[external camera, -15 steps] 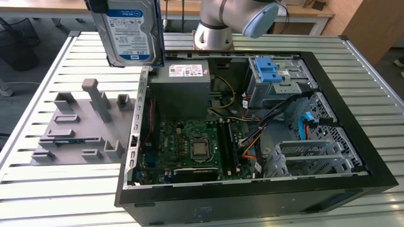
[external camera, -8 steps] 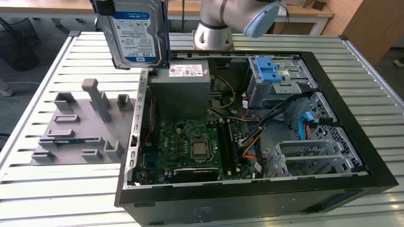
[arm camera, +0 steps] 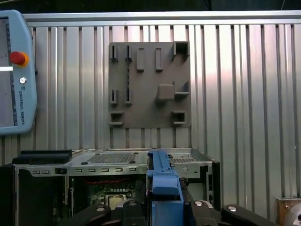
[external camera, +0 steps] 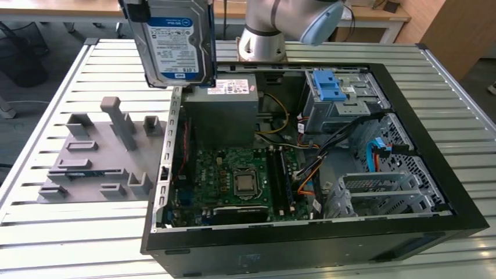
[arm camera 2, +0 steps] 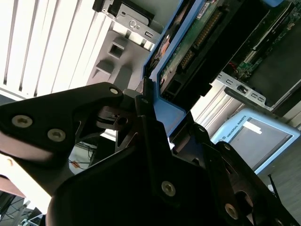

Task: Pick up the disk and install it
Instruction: 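Pick up the disk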

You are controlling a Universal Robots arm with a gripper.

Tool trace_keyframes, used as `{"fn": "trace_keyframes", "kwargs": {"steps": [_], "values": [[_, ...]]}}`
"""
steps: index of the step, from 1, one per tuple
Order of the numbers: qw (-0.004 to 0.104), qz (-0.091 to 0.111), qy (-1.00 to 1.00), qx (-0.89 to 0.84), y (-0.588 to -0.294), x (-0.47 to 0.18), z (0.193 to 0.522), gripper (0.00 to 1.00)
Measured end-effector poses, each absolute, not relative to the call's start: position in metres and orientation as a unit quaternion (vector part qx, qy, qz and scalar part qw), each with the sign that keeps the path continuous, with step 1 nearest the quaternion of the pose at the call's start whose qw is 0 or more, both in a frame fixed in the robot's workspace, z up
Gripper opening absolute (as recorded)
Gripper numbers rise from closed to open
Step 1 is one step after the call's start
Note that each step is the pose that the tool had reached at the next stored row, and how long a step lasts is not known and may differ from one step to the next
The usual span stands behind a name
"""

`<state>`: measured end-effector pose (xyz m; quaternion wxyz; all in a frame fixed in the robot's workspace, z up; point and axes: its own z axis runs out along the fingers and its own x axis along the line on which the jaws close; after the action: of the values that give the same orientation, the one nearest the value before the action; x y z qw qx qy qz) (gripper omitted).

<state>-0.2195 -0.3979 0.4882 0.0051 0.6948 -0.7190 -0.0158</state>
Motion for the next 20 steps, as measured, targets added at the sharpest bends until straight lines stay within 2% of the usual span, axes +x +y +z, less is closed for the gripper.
{"fn": "trace_keyframes", "kwargs": {"steps": [20], "values": [[0.005, -0.016, -0.719, 0.695, -0.414, -0.190, 0.487, 0.36]]}}
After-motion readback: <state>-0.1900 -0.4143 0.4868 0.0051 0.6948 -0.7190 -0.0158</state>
